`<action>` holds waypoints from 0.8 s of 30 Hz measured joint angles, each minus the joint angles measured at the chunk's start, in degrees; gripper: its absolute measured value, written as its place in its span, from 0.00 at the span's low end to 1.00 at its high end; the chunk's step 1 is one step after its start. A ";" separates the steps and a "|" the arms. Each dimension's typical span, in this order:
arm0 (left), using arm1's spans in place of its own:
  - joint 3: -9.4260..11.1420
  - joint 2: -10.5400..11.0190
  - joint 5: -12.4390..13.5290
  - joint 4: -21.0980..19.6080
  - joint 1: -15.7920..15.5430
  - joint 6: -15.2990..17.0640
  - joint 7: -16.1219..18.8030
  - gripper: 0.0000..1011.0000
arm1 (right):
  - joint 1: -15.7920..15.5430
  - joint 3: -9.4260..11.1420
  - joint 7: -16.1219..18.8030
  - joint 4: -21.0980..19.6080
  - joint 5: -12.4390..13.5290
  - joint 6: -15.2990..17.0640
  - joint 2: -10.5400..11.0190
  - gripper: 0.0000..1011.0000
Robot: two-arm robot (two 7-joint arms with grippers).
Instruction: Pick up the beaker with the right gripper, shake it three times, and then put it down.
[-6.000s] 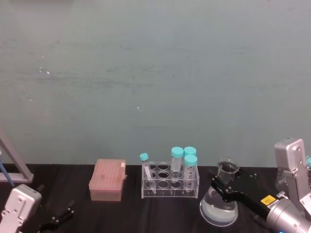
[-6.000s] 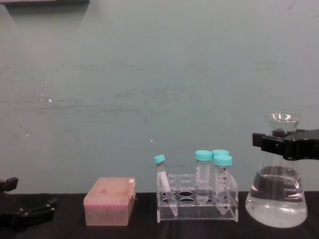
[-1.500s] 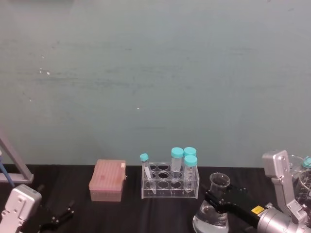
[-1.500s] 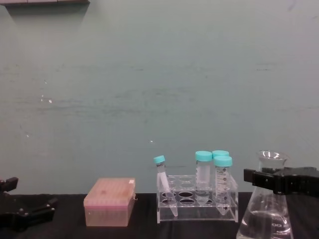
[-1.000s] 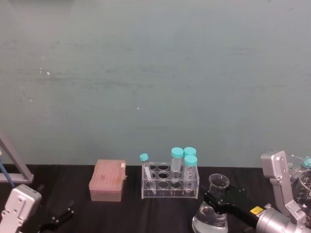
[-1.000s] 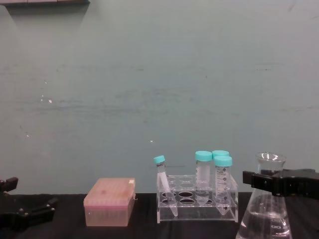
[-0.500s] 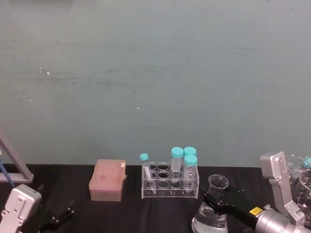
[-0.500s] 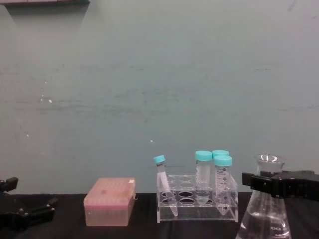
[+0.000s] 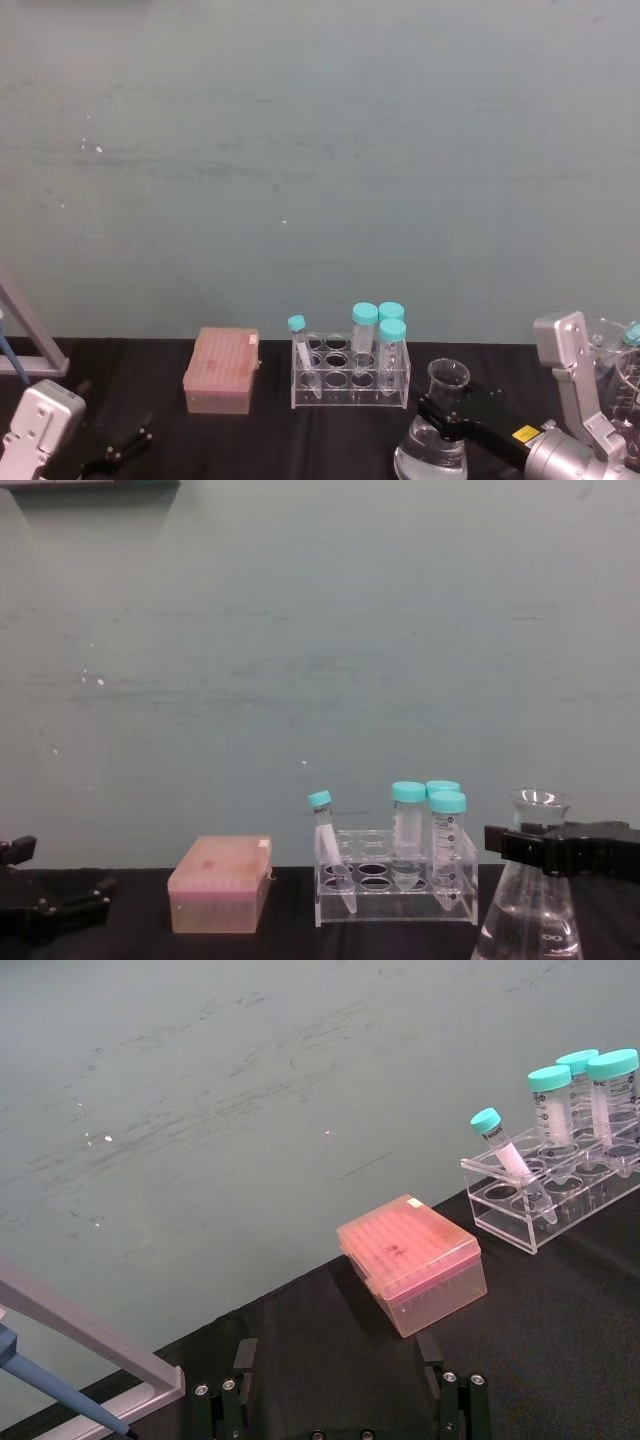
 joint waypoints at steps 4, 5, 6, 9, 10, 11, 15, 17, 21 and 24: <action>0.00 0.00 0.00 0.00 0.00 0.00 0.00 0.99 | 0.00 0.01 0.00 -0.01 0.00 0.00 0.02 0.44; 0.00 0.00 0.00 0.00 0.00 0.00 0.00 0.99 | 0.00 0.01 0.00 -0.01 0.00 0.00 0.02 0.44; 0.00 0.00 0.00 0.00 0.00 0.00 0.00 0.99 | 0.00 0.01 0.00 -0.01 0.00 0.00 0.02 0.44; 0.00 0.00 0.00 0.00 0.00 0.00 0.00 0.99 | 0.00 0.03 0.01 -0.03 0.00 -0.01 0.03 0.45; 0.00 0.00 0.00 0.00 0.00 0.00 0.00 0.99 | -0.01 0.03 0.02 -0.03 0.00 -0.02 0.04 0.47; 0.00 0.00 0.00 0.00 0.00 0.00 0.00 0.99 | -0.01 0.06 0.06 -0.07 0.00 -0.05 0.05 0.48; 0.00 0.00 0.00 0.00 0.00 0.00 0.00 0.99 | -0.02 0.07 0.03 -0.08 0.00 -0.07 0.06 0.62; 0.00 0.00 0.00 0.00 0.00 0.00 0.00 0.99 | -0.03 0.06 0.03 -0.09 0.00 -0.07 0.06 0.70; 0.00 0.00 0.00 0.00 0.00 0.00 0.00 0.99 | -0.04 0.06 0.03 -0.11 0.00 -0.07 0.07 0.80; 0.00 0.00 0.00 0.00 0.00 0.00 0.00 0.99 | -0.04 0.06 0.03 -0.11 0.00 -0.07 0.07 0.90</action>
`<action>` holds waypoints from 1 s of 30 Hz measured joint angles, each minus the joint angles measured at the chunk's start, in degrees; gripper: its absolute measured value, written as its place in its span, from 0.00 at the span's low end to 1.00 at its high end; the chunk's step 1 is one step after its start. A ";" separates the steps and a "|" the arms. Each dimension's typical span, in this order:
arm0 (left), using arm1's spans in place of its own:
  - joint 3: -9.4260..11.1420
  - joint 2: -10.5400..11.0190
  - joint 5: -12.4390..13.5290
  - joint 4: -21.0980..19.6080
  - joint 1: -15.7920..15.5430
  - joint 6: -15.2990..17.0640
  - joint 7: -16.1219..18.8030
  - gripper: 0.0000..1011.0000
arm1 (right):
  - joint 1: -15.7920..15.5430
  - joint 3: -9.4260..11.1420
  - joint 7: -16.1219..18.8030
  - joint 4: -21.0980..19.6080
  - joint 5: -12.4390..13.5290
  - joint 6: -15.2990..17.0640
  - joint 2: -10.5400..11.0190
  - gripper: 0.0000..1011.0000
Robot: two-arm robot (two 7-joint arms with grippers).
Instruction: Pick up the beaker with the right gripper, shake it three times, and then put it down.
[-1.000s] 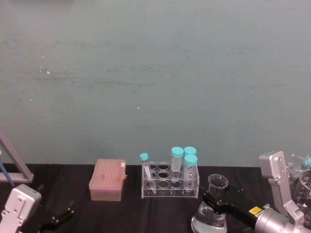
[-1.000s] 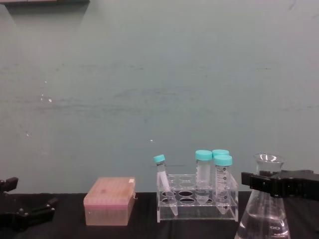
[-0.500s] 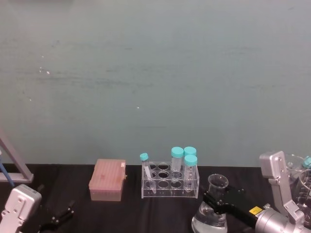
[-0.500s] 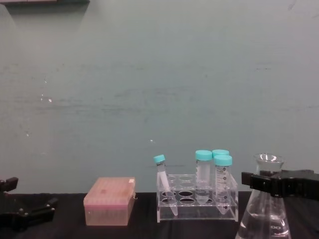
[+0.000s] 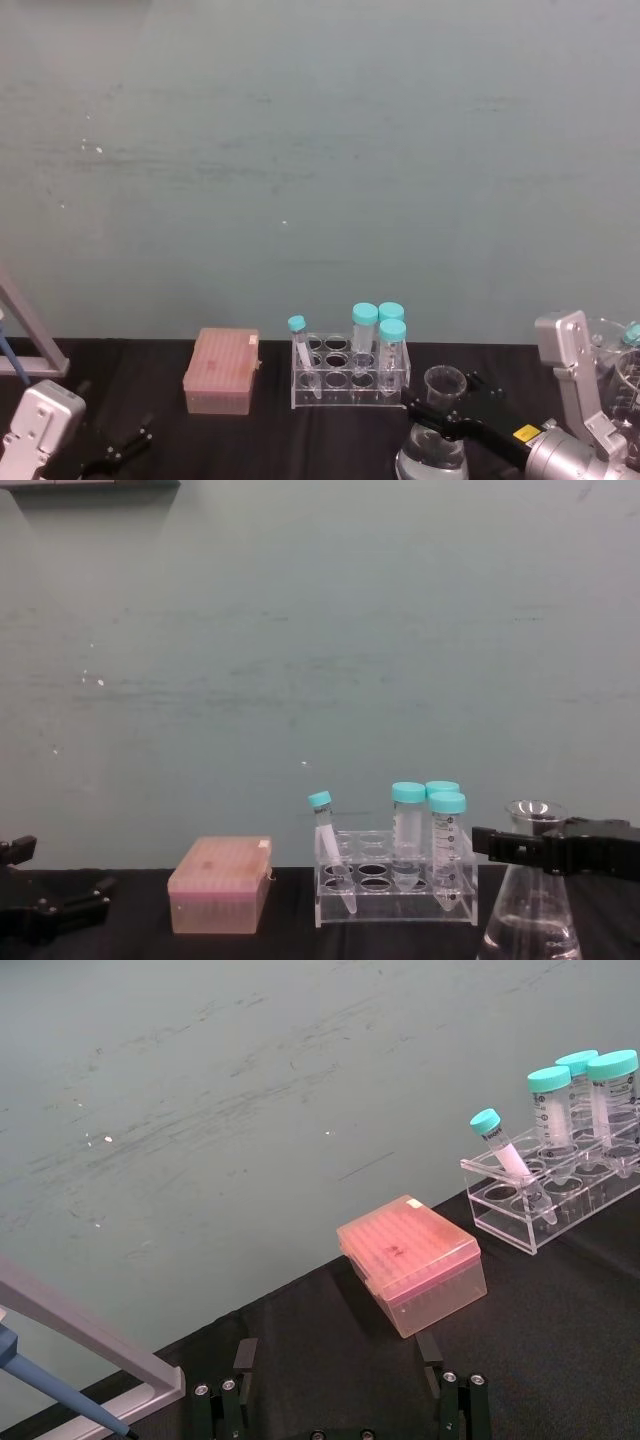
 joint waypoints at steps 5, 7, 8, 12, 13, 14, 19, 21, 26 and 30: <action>0.00 0.00 0.00 0.00 0.00 0.00 0.00 0.99 | 0.00 0.00 0.00 0.00 0.00 0.00 0.00 0.99; 0.00 0.00 0.00 0.00 0.00 0.00 0.00 0.99 | 0.00 0.00 0.00 0.00 0.00 0.01 0.00 0.99; 0.00 0.00 0.00 0.00 0.00 0.00 0.00 0.99 | 0.00 0.00 0.00 0.00 0.00 0.01 0.00 0.99; 0.00 0.00 0.00 0.00 0.00 0.00 0.00 0.99 | -0.14 -0.01 0.24 -0.10 -0.06 -0.73 0.17 0.99; 0.00 0.00 0.00 0.00 0.00 0.00 0.00 0.99 | -0.24 -0.01 0.37 -0.21 -0.09 -1.08 0.21 0.99; 0.00 0.00 0.00 0.00 0.00 0.00 0.00 0.99 | -0.33 0.01 0.47 -0.31 -0.11 -1.42 0.26 0.99; 0.00 0.00 0.00 0.00 0.00 0.00 0.00 0.99 | -0.89 0.91 1.07 -1.35 0.21 -3.76 0.35 0.99; 0.00 0.00 0.00 0.00 0.00 0.00 0.00 0.99 | -1.03 1.36 1.18 -1.80 0.54 -4.56 0.30 0.99; 0.00 0.00 0.00 0.00 0.00 0.00 0.00 0.99 | -1.71 4.24 -2.08 -4.22 0.31 -9.29 -0.77 0.99; 0.00 0.00 0.00 0.00 0.00 0.00 0.00 0.99 | -2.47 6.48 -9.63 -5.59 -3.85 -11.33 -2.13 0.99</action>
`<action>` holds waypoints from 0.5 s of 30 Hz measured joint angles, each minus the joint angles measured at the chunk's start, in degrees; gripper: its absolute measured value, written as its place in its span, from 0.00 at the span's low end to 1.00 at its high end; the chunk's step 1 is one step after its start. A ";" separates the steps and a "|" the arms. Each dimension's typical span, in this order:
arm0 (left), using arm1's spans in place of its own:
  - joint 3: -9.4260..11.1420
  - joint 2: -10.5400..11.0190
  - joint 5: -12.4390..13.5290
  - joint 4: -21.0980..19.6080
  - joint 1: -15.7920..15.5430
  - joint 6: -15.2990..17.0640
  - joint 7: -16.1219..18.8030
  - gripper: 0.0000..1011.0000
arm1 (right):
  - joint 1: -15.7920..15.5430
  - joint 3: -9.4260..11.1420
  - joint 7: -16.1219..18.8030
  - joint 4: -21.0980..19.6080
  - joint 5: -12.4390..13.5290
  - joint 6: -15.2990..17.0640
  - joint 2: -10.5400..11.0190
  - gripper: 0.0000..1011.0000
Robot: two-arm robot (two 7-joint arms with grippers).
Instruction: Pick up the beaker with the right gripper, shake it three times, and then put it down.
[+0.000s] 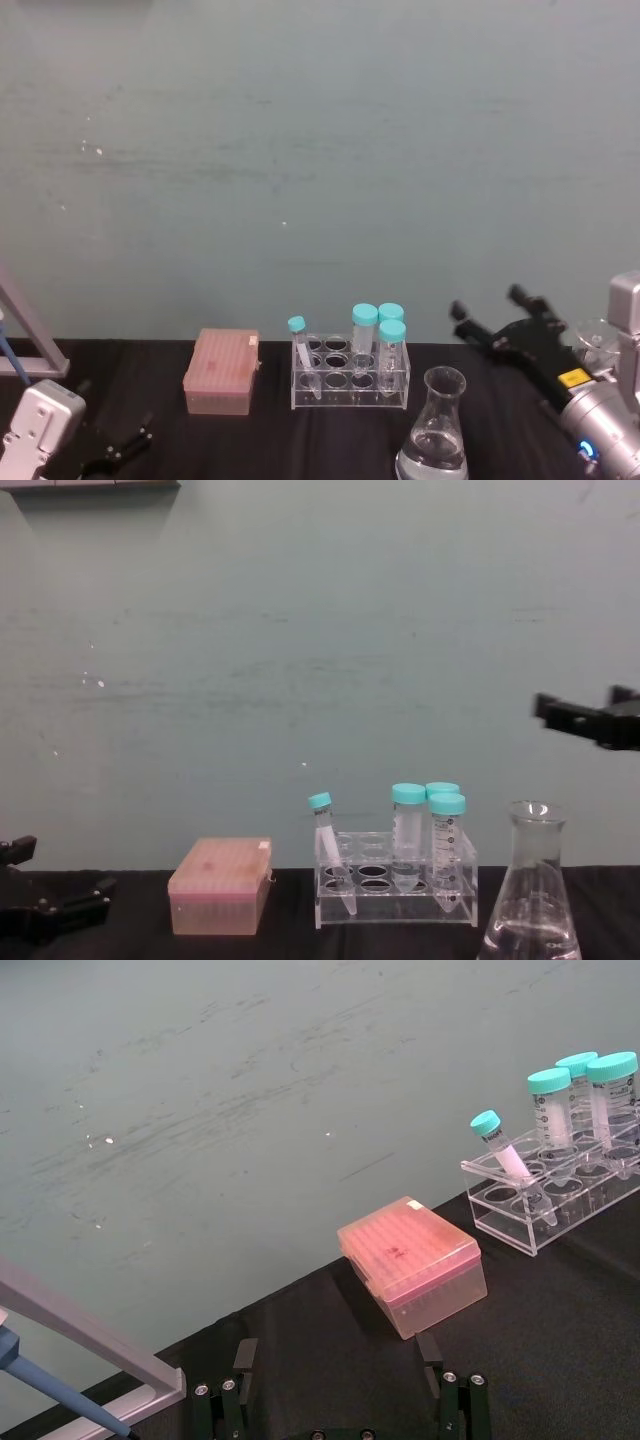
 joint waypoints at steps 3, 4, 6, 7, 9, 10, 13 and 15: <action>0.00 0.00 0.00 0.00 0.00 0.00 0.00 0.99 | -0.76 1.25 -6.36 -0.37 -3.95 0.54 -0.66 0.99; 0.00 0.00 0.00 0.00 0.00 0.00 0.00 0.99 | -1.00 1.50 -7.53 -0.37 -4.82 1.01 -0.76 0.99; 0.00 0.00 0.00 0.00 0.00 0.00 0.00 0.99 | -1.51 1.92 -9.44 -0.35 -6.02 1.89 -0.86 0.99; 0.00 0.00 0.00 0.00 0.00 0.00 0.00 0.99 | -2.02 2.27 -10.58 -0.20 -6.84 2.82 -0.92 0.99; 0.00 0.00 0.00 0.00 0.00 0.00 0.00 0.99 | -2.83 2.76 -11.42 0.13 -7.48 3.98 -0.94 0.99; 0.00 0.00 0.00 0.00 0.00 0.00 0.00 0.99 | -3.13 2.91 -11.55 0.29 -7.63 4.29 -0.94 0.99; 0.00 0.00 0.00 0.00 0.00 0.00 0.00 0.99 | -4.13 3.38 -11.78 0.91 -8.18 5.19 -0.94 0.99; 0.00 0.00 0.00 0.00 0.00 0.00 0.00 0.99 | -4.53 3.60 -11.85 1.21 -8.40 5.62 -0.98 0.99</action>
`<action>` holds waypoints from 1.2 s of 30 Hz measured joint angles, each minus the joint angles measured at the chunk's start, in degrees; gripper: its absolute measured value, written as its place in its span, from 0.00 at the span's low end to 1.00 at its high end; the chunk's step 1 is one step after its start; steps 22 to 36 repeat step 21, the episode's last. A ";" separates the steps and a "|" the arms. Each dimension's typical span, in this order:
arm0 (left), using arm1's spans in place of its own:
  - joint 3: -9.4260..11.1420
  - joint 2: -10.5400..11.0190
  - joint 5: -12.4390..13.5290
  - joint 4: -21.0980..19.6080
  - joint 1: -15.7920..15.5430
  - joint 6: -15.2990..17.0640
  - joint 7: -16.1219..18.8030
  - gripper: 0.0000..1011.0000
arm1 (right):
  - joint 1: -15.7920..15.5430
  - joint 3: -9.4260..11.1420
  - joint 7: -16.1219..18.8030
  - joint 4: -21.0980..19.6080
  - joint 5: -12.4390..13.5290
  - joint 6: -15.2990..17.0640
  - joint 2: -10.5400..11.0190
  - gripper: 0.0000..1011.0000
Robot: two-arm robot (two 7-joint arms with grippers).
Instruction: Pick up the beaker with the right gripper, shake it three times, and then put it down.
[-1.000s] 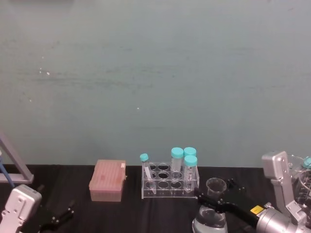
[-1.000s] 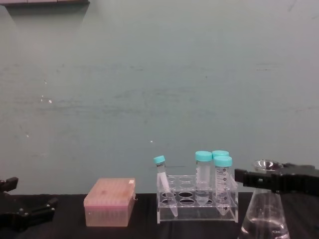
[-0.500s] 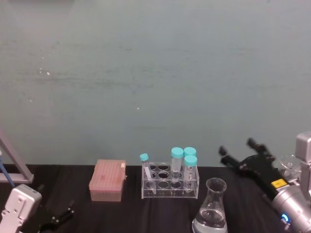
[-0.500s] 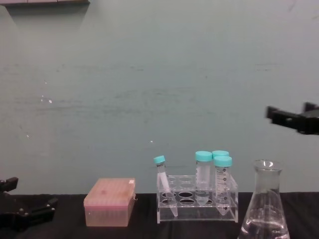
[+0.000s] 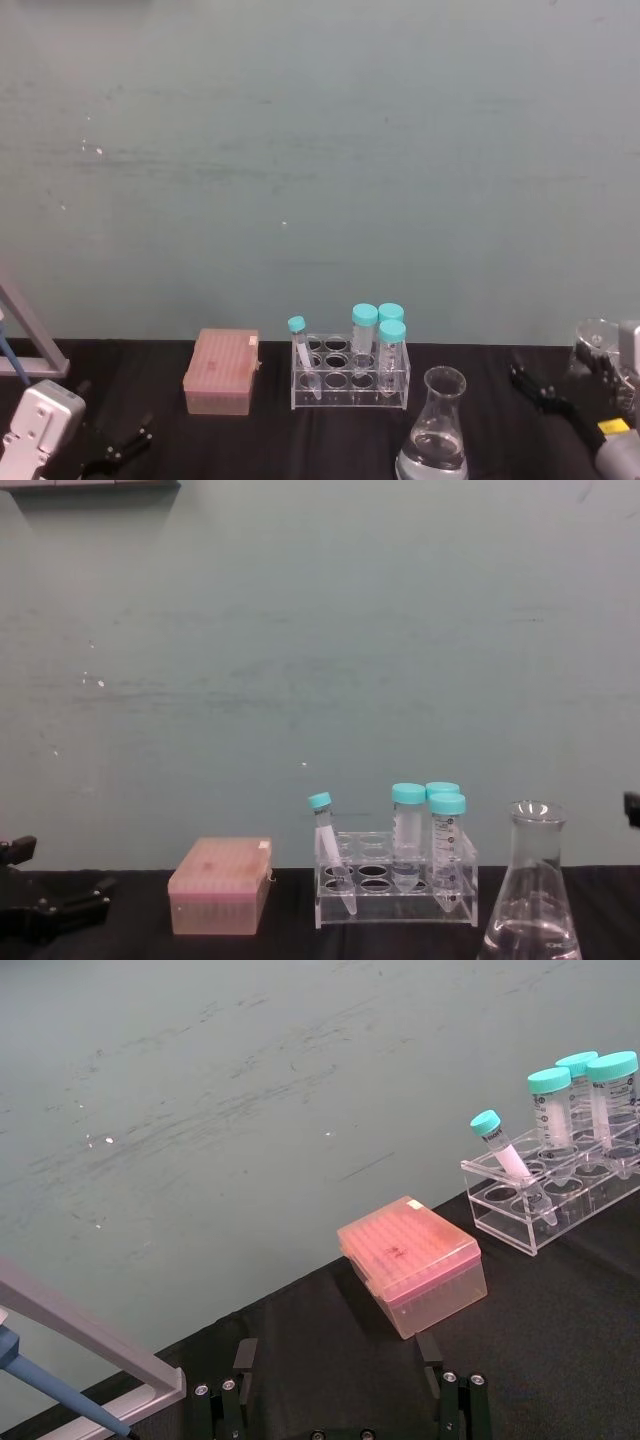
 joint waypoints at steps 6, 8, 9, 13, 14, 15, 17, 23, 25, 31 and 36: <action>0.00 0.00 0.00 0.00 0.00 0.00 0.00 0.99 | -1.16 0.90 -0.09 0.45 -0.69 1.91 -0.42 0.99; 0.00 0.00 0.00 0.00 0.00 0.00 0.00 0.99 | -1.30 1.11 -0.13 0.45 -0.71 2.58 -0.60 0.99; 0.00 0.00 0.00 0.00 0.00 0.00 0.00 0.99 | -1.30 1.11 -0.13 0.45 -0.71 2.56 -0.59 0.99; 0.00 0.00 0.00 0.00 0.00 0.00 0.00 0.99 | -1.27 1.03 -0.15 0.45 -0.71 2.37 -0.53 0.99; 0.00 0.00 0.00 0.00 0.00 0.00 0.00 0.99 | -1.27 1.01 -0.15 0.45 -0.71 2.34 -0.52 0.99; 0.00 0.00 0.00 0.00 0.00 0.00 0.00 0.99 | -1.25 0.99 -0.16 0.45 -0.71 2.28 -0.50 0.99; 0.00 0.00 0.00 0.00 0.00 0.00 0.00 0.99 | -1.23 0.96 -0.16 0.45 -0.71 2.24 -0.49 0.99; 0.00 0.00 0.00 0.00 0.00 0.00 0.00 0.99 | -1.19 0.91 -0.16 0.45 -0.71 2.14 -0.46 0.99; 0.00 0.00 0.00 0.00 0.00 0.00 0.00 0.99 | -1.19 0.91 -0.16 0.45 -0.71 2.14 -0.46 0.99; 0.00 0.00 0.00 0.00 0.00 0.00 0.00 0.99 | -1.19 0.91 -0.16 0.45 -0.71 2.14 -0.46 0.99; 0.00 0.00 0.00 0.00 0.00 0.00 0.00 0.99 | -1.19 0.91 -0.16 0.45 -0.71 2.14 -0.46 0.99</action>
